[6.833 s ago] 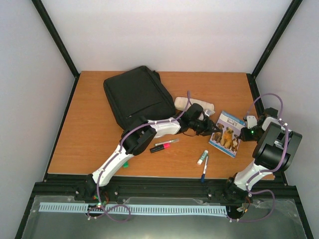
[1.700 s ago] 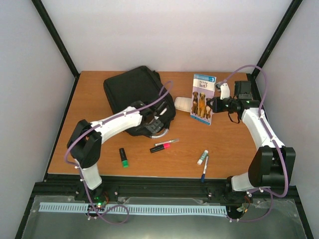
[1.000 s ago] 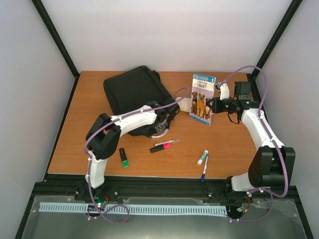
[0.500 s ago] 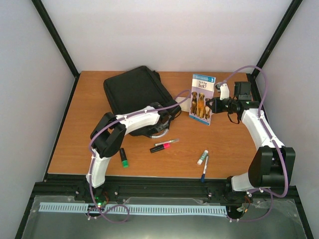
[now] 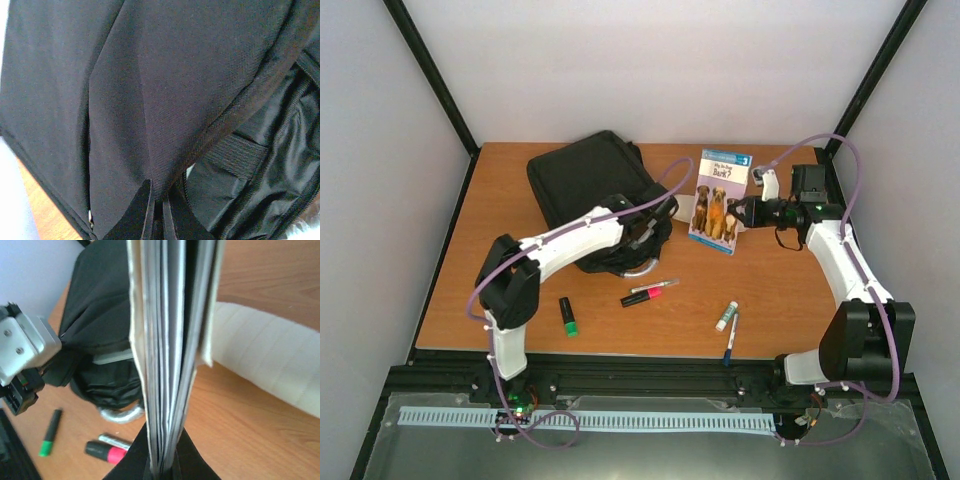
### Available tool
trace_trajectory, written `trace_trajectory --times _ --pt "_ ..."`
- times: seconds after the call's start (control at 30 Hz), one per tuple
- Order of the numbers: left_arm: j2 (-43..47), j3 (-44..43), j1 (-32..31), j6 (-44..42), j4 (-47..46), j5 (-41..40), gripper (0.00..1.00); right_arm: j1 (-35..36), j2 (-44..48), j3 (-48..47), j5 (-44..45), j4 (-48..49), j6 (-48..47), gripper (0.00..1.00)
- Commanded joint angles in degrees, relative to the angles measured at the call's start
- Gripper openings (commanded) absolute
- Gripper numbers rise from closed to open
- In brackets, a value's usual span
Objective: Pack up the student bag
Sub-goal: Place the book in the student bag.
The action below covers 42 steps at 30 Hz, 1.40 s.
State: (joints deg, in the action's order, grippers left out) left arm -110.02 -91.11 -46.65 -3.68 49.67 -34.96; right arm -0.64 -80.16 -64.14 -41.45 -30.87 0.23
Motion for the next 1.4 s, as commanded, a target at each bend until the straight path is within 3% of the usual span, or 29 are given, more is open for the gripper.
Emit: trace_trajectory --times 0.0,0.27,0.5,0.73,1.03,1.23,1.37 --pt "6.90 0.84 0.02 0.63 -3.95 -3.94 0.01 0.48 1.42 -3.25 -9.53 -4.08 3.52 0.03" --pt "13.25 3.39 2.33 1.25 -8.61 -0.29 0.01 1.33 -1.45 -0.67 -26.66 -13.63 6.06 0.03" --pt "14.19 4.29 4.34 2.87 -9.92 4.00 0.01 3.29 -1.73 3.52 -30.76 -20.40 5.85 0.03" --pt "14.56 4.22 4.82 3.88 -10.18 6.55 0.01 10.89 -0.74 11.45 -30.23 -13.67 10.96 0.03" --pt "17.03 5.24 4.87 4.27 -10.81 7.79 0.01 16.92 -10.83 3.22 -27.44 -12.44 6.23 0.03" --pt "18.19 5.80 4.99 4.22 -11.30 7.88 0.01 19.61 -22.45 -4.33 -30.73 -15.76 -2.44 0.03" --pt "18.59 5.75 5.08 4.43 -11.44 8.60 0.01 20.53 -27.36 -6.61 -32.54 -11.72 -0.85 0.03"
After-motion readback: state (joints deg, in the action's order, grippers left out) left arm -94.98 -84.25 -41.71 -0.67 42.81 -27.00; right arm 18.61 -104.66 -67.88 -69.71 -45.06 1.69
